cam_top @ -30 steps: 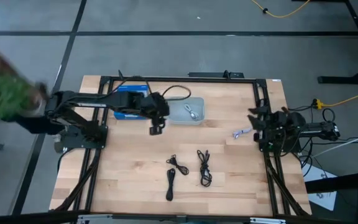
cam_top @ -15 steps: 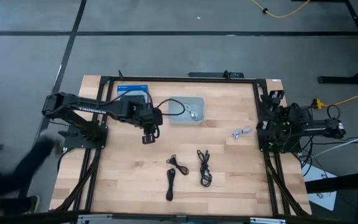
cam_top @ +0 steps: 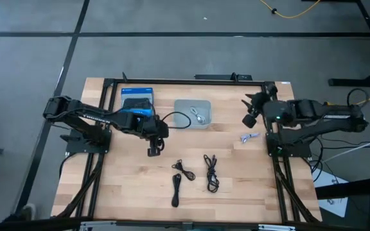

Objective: Pick and place USB-C Cables
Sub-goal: Put the purple charger cable into the white bin

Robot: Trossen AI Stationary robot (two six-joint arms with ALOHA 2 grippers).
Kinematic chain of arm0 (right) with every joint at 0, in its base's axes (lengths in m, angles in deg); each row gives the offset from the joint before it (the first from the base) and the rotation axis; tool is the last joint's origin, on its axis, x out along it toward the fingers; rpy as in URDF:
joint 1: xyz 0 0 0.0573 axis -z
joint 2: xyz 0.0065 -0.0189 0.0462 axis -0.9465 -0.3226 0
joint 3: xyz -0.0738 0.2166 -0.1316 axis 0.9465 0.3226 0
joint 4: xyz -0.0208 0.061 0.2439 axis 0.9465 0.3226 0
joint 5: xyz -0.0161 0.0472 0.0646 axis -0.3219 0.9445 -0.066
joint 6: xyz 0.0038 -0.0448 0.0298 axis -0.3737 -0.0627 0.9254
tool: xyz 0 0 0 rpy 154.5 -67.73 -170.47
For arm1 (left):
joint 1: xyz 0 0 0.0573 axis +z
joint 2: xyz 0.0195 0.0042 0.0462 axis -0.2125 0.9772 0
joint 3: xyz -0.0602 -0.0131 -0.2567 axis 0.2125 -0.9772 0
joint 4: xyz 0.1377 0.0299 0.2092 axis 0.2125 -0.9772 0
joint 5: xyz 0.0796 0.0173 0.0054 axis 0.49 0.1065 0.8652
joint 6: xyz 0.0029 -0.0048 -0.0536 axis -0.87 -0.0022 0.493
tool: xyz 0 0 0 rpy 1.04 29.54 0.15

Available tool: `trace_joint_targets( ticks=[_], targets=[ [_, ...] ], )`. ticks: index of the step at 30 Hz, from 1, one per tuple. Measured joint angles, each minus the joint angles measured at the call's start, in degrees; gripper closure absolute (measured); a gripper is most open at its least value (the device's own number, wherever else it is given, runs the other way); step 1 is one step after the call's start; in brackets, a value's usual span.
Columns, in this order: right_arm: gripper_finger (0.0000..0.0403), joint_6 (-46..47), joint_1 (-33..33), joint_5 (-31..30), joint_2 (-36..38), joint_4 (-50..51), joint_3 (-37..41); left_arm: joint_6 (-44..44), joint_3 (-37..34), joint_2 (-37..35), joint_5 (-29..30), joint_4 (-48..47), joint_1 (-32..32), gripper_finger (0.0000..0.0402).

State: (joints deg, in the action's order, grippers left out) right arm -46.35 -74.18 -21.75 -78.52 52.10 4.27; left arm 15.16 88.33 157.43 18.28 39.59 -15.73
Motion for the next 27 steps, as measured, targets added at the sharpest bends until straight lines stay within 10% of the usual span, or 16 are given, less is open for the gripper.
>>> trace_joint_targets(
  ticks=[12,27],
  targets=[
    [0.0274,5.05,10.46,12.15,-11.03,30.98,-20.35,-0.2,-5.34,0.0,1.32,13.86,-6.65,0.0282],
    [0.0274,-18.45,24.08,24.84,-11.75,28.25,-2.31,-13.33,-5.34,0.0,3.85,36.61,-7.94,0.0282]
  ],
)
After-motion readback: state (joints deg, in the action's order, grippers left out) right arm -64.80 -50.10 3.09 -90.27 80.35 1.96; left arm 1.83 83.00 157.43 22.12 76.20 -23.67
